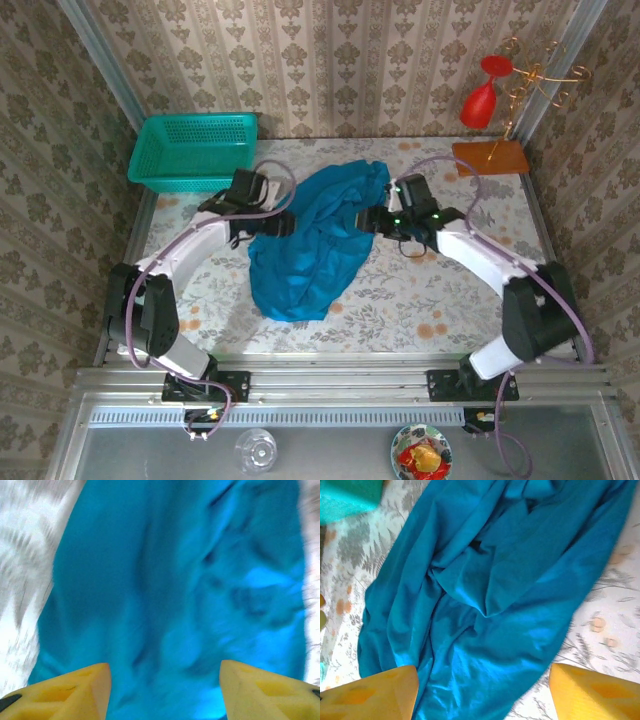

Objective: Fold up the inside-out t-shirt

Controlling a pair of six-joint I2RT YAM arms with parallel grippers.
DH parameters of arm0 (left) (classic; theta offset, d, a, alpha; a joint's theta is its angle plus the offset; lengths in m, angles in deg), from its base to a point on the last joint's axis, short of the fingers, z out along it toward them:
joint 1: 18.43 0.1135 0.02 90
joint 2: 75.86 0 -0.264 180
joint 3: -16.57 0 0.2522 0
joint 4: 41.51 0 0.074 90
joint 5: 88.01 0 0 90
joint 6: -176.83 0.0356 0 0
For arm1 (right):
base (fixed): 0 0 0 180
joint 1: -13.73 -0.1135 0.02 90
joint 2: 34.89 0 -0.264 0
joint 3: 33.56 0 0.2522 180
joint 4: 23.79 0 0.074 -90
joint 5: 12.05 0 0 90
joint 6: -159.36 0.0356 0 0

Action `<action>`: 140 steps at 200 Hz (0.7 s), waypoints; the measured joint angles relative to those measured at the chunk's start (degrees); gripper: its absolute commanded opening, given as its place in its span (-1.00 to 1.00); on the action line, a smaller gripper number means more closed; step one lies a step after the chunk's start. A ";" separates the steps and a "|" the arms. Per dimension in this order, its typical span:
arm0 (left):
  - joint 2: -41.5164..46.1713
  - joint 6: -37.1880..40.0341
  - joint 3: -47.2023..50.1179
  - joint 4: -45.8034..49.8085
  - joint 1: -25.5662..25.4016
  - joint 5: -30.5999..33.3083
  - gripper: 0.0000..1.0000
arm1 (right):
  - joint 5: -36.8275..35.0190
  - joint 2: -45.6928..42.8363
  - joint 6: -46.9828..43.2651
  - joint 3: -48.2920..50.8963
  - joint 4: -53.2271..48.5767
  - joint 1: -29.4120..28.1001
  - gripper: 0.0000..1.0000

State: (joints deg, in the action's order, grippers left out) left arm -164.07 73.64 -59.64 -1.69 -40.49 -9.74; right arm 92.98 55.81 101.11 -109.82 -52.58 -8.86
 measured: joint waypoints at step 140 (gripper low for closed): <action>-2.93 -4.44 14.21 -4.04 9.53 -4.59 0.20 | -1.46 24.55 4.22 -16.59 -1.53 -4.68 -0.65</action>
State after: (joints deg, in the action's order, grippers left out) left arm -167.00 69.20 -45.44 -5.73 -30.96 -14.33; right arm 91.51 80.35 105.33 -126.41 -54.11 -13.54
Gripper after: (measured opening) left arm 0.615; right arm 0.261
